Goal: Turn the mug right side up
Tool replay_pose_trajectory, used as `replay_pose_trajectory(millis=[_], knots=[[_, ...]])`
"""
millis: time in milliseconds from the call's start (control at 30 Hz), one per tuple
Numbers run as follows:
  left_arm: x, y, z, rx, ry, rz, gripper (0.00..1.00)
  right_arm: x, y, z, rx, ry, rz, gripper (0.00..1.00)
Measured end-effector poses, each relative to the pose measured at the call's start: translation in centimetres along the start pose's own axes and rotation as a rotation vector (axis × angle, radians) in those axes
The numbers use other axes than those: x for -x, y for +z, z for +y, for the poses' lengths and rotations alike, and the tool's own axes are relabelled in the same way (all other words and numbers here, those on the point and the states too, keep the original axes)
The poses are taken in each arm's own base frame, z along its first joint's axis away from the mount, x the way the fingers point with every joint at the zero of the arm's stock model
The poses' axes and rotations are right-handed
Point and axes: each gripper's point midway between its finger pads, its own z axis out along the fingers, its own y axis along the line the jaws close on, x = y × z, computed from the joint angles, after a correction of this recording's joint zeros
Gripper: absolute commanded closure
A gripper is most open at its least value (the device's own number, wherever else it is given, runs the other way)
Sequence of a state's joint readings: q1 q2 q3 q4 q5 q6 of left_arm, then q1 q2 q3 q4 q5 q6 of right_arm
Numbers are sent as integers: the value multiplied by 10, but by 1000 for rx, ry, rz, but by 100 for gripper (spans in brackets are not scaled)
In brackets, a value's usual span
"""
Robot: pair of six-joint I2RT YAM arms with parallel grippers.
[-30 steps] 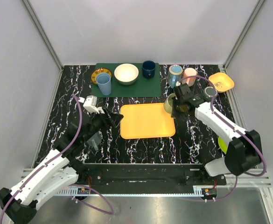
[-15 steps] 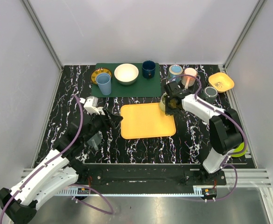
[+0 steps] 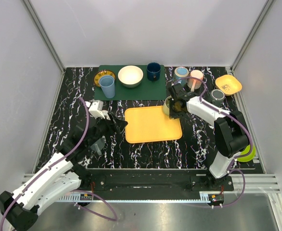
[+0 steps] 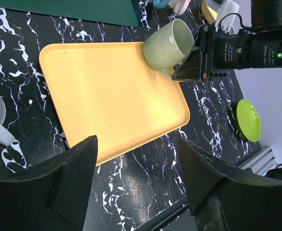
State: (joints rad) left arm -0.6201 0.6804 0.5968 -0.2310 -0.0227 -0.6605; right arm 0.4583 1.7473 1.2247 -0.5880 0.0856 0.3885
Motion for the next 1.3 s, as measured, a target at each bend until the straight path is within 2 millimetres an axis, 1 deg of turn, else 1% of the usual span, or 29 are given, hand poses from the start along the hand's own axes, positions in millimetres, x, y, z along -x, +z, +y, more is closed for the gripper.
replay_pose_trajectory(millis=[300,333,367,467,533,600,700,767,833,900,967,1000,1033,1067,1100,1133,1167,1200,1233,1300], knots=[[-6,2,0,-9,-3,22,30,-9,1,5,19,-2,23,100],[-7,2,0,-9,-3,25,30,-9,1,5,18,-2,23,99],[-9,2,1,-8,-4,30,30,-9,1,5,16,-1,22,71],[-12,2,2,-9,-6,37,30,-9,1,5,13,3,22,39],[-12,2,2,-11,-7,38,30,-10,1,5,10,14,25,31],[-12,2,1,-14,-7,39,30,-10,-1,4,2,14,22,26],[-11,2,0,-17,-6,37,30,-5,-11,1,-11,22,-7,25],[-11,1,0,-19,-6,37,30,2,-24,0,-16,29,-37,24],[-11,1,-1,-22,-6,38,30,14,-43,-4,-35,47,-98,21],[-11,1,-1,-24,-6,38,30,29,-65,-12,-60,77,-174,19],[-11,0,-2,-29,-6,36,30,48,-90,-29,-85,140,-264,17],[-11,0,-2,-31,-7,33,30,60,-104,-45,-90,207,-311,17],[-10,0,-3,-34,-7,30,30,69,-112,-64,-113,270,-344,17],[-10,0,-3,-36,-7,28,30,80,-121,-93,-146,363,-381,17],[-10,0,-3,-36,-7,27,29,85,-124,-114,-176,428,-399,19],[-10,0,-3,-36,-10,27,29,88,-126,-143,-221,509,-417,20],[-10,0,-3,-37,-13,26,28,86,-123,-164,-261,566,-419,21],[-10,0,-3,-37,-14,26,28,82,-118,-175,-285,594,-407,22],[-10,0,-3,-37,-19,27,28,75,-109,-181,-308,613,-379,22],[-11,1,-3,-34,-23,30,28,66,-90,-182,-327,612,-323,22]])
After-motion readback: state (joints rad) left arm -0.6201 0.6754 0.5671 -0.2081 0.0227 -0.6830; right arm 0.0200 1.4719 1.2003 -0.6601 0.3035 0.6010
